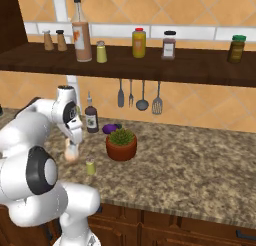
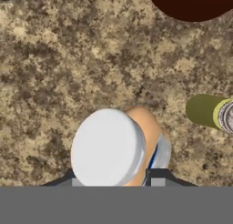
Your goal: Put the shaker and condiment bottle from the counter next to their counterparts in the cabinet.
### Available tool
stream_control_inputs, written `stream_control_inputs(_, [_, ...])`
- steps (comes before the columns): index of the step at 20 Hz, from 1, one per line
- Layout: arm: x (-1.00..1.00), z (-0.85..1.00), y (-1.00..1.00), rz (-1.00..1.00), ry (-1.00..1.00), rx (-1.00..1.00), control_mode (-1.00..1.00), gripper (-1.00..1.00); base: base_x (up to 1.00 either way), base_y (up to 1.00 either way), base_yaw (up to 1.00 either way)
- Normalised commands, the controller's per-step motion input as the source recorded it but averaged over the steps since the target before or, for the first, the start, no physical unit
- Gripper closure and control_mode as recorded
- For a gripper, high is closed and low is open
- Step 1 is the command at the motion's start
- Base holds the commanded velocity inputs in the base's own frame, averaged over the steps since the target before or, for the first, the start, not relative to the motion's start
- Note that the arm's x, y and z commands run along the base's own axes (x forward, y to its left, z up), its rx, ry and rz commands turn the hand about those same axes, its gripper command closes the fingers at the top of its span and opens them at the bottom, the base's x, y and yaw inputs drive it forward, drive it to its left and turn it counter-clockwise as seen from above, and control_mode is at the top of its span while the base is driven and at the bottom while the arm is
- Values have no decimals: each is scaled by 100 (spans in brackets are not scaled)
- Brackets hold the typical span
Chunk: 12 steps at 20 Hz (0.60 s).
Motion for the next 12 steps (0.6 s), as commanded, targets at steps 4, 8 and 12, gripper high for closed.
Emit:
stream_control_inputs(4, [-19,16,8,0,-12,0,-100,100,0,0,0])
stream_control_inputs(8, [0,34,4,0,-1,-1,-100,100,0,0,0])
stream_control_inputs(12, [0,69,1,0,-3,0,-100,100,0,0,0])
